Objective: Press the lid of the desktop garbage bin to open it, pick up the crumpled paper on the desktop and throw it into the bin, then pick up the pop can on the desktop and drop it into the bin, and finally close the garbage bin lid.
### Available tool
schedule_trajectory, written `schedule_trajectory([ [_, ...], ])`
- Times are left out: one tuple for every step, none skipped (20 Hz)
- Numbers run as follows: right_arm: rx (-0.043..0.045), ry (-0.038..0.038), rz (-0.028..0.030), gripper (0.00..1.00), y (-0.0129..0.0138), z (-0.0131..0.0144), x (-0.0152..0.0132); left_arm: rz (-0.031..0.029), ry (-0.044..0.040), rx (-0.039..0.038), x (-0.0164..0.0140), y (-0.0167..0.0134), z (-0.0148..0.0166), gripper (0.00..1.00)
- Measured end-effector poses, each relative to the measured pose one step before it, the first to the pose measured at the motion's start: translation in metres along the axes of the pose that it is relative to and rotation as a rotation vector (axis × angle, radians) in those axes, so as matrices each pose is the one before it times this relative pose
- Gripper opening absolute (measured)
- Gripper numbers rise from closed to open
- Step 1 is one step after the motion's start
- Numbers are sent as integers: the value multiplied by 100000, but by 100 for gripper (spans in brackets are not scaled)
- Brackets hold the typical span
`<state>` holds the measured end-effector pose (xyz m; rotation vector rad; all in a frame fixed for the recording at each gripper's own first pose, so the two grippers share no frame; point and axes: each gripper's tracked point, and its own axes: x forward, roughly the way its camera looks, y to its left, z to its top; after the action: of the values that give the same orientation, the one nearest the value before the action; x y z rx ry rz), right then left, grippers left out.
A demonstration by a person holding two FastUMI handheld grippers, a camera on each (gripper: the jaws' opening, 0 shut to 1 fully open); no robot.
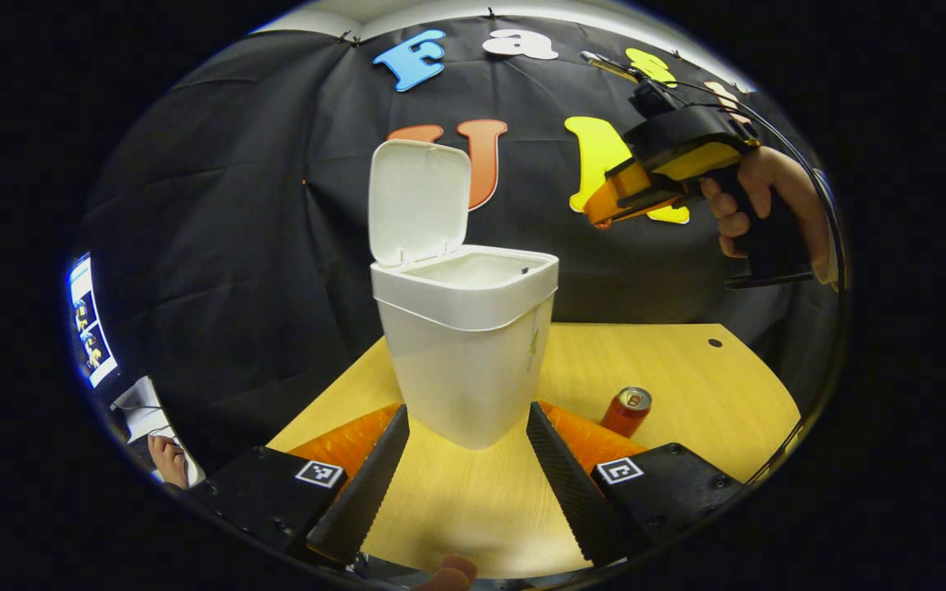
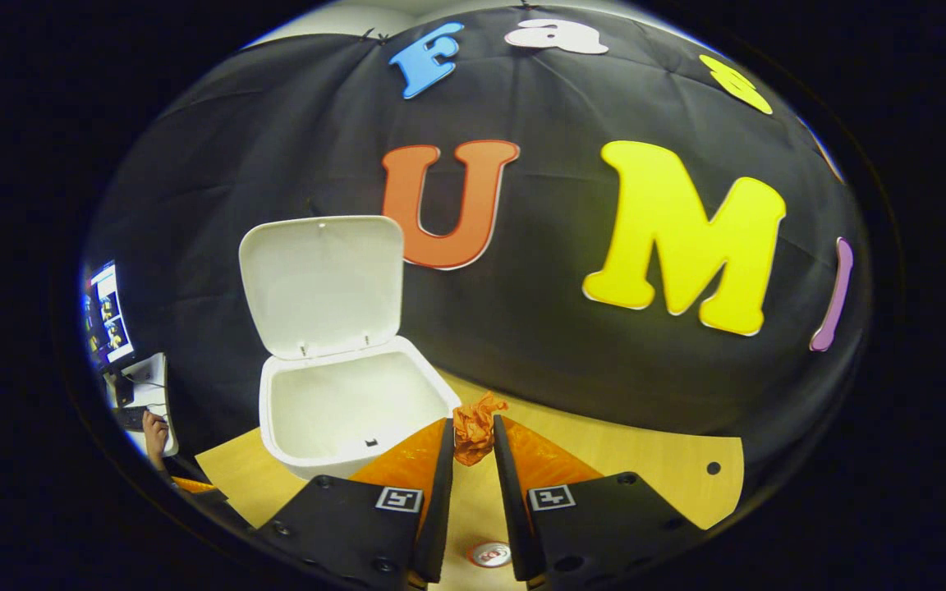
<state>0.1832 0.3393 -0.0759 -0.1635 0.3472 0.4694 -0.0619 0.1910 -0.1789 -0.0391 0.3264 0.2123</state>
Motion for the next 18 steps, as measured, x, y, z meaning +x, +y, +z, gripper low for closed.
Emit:
schedule_trajectory([
  [-276, 392, 2300, 32, 1692, -62, 1134, 1304, 760, -457, -46, 791, -505, 96],
  [-714, 657, 1773, 30, 1412, 524, 1131, 1076, 617, -578, -182, 723, -381, 96],
  [-875, 976, 1084, 30, 1119, -267, 1064, 945, 1115, -486, -193, 638, -446, 96],
  [-472, 1090, 1541, 33, 1132, -242, 970, 1602, 759, -174, -133, 681, -371, 96],
  [-343, 1255, 919, 32, 841, -353, 808, 899, 721, -214, -106, 507, -266, 96],
  [210, 948, 483, 33, 695, -458, 749, 1142, 450, 183, -73, 427, -227, 96],
  [806, 1046, 919, 32, 540, -347, 585, 1240, 374, 136, -113, 516, -224, 96],
  [401, 943, 722, 32, 613, -230, 552, 533, 346, -171, -126, 360, -174, 96],
  [375, 854, 491, 30, 57, -150, 403, 576, 279, -56, 33, 268, -110, 96],
  [837, 835, 798, 33, 141, -375, 179, 67, 317, -25, -6, 99, -100, 96],
  [687, 581, 961, 35, 458, -78, 206, 37, 265, 194, 28, -7, -57, 96],
  [16, 233, 669, 36, 251, -146, 108, 140, -149, 149, -17, -6, 138, 96],
  [-42, -27, -369, 37, -163, -38, 10, -371, -132, 65, 21, -69, -68, 96],
  [460, -223, 618, 41, -82, -31, -208, -209, -26, 100, 66, -8, -50, 96],
  [288, -106, 356, 48, 39, 12, -214, -658, 272, -161, 187, -215, -119, 96],
  [111, -311, 22, 54, -137, 99, -264, -387, 230, 49, 9, -261, -99, 96],
  [423, -782, 511, 67, -196, 225, -491, -751, -78, 114, 74, -422, 61, 96],
  [624, -1080, 831, 67, -7, 192, -571, -1438, -151, 516, 84, -602, 20, 96],
])
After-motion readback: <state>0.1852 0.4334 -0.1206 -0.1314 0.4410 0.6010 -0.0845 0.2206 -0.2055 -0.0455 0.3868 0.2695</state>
